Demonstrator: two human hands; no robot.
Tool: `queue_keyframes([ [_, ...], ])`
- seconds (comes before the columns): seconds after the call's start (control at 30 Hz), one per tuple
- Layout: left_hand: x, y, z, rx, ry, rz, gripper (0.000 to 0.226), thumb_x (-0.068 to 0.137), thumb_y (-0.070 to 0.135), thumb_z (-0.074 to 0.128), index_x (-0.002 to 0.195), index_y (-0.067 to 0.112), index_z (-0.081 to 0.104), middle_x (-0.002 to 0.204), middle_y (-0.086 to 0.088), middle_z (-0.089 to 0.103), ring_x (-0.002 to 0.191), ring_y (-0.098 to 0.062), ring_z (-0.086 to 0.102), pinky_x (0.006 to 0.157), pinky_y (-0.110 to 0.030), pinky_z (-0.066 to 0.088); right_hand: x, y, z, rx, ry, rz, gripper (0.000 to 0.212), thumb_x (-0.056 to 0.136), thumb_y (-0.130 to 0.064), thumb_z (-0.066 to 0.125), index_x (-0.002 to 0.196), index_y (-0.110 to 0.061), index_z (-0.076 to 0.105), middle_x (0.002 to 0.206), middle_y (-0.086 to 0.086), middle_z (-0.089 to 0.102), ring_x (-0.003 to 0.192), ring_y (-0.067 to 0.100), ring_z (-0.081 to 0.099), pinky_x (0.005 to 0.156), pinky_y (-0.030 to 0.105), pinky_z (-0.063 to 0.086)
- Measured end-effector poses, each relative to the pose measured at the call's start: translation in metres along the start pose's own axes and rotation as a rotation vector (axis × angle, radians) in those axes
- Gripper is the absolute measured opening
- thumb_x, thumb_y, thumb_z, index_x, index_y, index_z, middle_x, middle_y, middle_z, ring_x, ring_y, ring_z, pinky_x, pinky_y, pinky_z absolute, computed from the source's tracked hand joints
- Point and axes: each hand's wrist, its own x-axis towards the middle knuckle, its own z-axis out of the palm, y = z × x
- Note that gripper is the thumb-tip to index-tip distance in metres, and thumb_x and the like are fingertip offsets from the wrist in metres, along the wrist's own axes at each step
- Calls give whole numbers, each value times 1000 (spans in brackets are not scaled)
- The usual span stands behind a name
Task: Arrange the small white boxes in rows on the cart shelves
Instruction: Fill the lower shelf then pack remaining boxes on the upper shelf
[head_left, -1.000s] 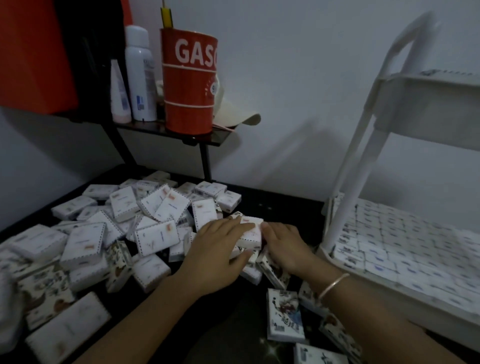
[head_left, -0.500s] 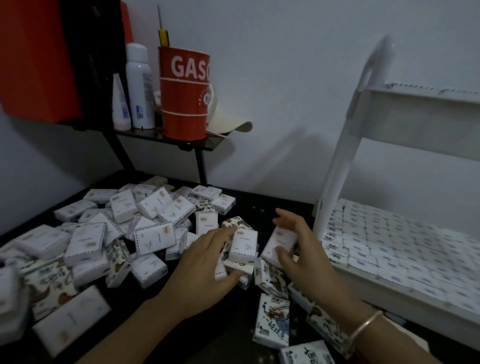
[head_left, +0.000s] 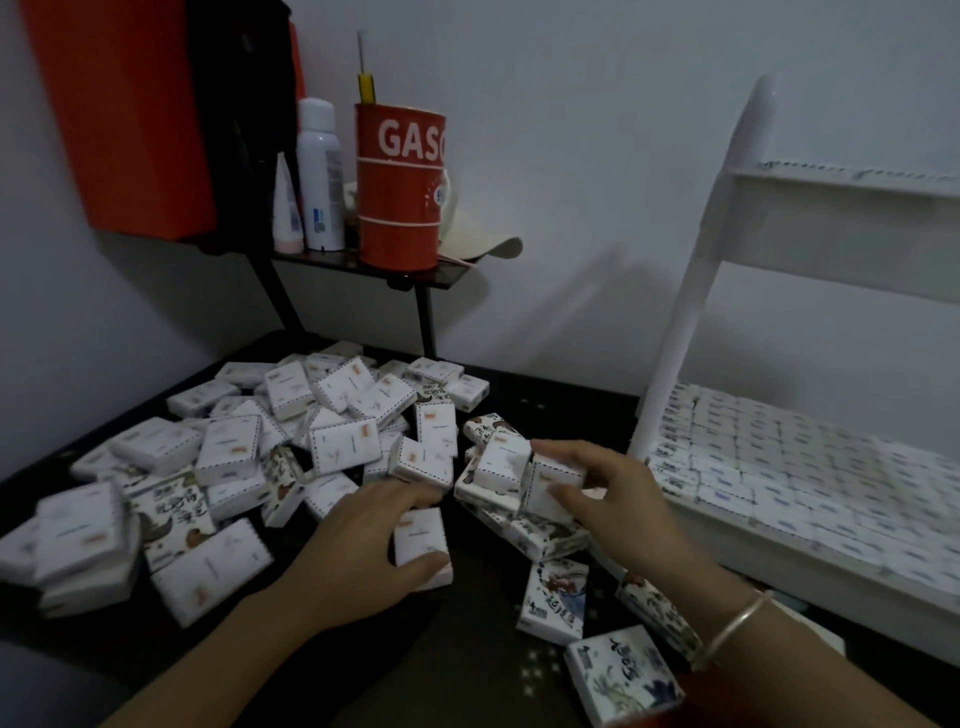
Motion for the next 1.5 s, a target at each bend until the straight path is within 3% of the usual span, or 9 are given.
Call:
queue_keyframes([
  [0.17, 2, -4, -7, 5, -168, -87, 86, 70, 75, 62, 143, 43, 29, 137, 27, 32, 123, 6, 29, 95, -15, 27, -5, -6, 0, -121, -34, -46, 46, 87, -23, 69, 116, -56, 56, 108, -24, 55, 94, -17, 42, 77, 7, 34],
  [0.37, 6, 8, -16, -33, -184, -162, 85, 60, 68, 76, 132, 41, 41, 129, 20, 42, 116, 2, 43, 92, -20, 41, -6, -10, -12, -113, -46, -23, 54, 87, -27, 69, 134, -43, 47, 115, -28, 52, 83, -8, 60, 73, 5, 44],
  [0.47, 16, 36, -29, -161, -107, -96, 82, 58, 61, 81, 126, 47, 37, 123, 24, 35, 109, 8, 42, 81, -15, 40, -5, -20, -35, -75, 13, -7, 45, 83, -26, 74, 124, -37, 57, 100, -32, 58, 85, -10, 61, 73, 9, 49],
  [0.6, 51, 90, -60, -367, -96, 41, 73, 64, 46, 85, 122, 57, 42, 124, 24, 43, 112, 0, 50, 87, -34, 55, 1, -41, -82, -56, 92, -47, 32, 80, -19, 77, 104, -35, 64, 93, -19, 68, 83, -4, 64, 74, 20, 54],
  [0.73, 87, 144, -79, -445, -153, 161, 70, 73, 25, 83, 120, 58, 43, 118, 17, 55, 103, -3, 60, 82, -35, 58, -1, -64, -139, -141, 177, -81, 29, 77, -23, 79, 99, -36, 66, 90, -15, 70, 80, -3, 64, 71, 16, 51],
  [0.87, 118, 197, -104, -638, -127, 291, 67, 75, 13, 79, 122, 48, 48, 113, 13, 57, 93, 3, 64, 67, -18, 55, -8, -86, -193, -212, 223, -98, 21, 77, -34, 76, 97, -38, 70, 85, -20, 70, 79, -2, 65, 73, 23, 55],
  [1.03, 158, 256, -140, -756, -77, 379, 43, 88, 17, 65, 125, 35, 53, 109, 0, 63, 82, -8, 68, 60, -26, 56, -5, -108, -246, -307, 273, -95, 31, 75, -46, 68, 106, -42, 68, 88, -22, 70, 77, -2, 63, 72, 20, 53],
  [1.2, 206, 298, -167, -668, -50, 451, 33, 99, 14, 48, 128, 29, 53, 105, 0, 60, 75, -3, 68, 57, -26, 57, 19, -119, -294, -82, 427, -58, 14, 82, -33, 71, 95, -39, 73, 74, -17, 69, 52, 0, 50, 48, 12, 42],
  [1.5, 312, 328, -165, -498, 77, 383, 36, 89, 7, 53, 116, 30, 61, 107, 4, 67, 90, -8, 66, 72, -22, 58, 94, -103, -345, 35, 508, 97, 17, 89, -7, 64, 104, -14, 66, 89, 6, 66, 48, 4, 61, 47, 17, 50],
])
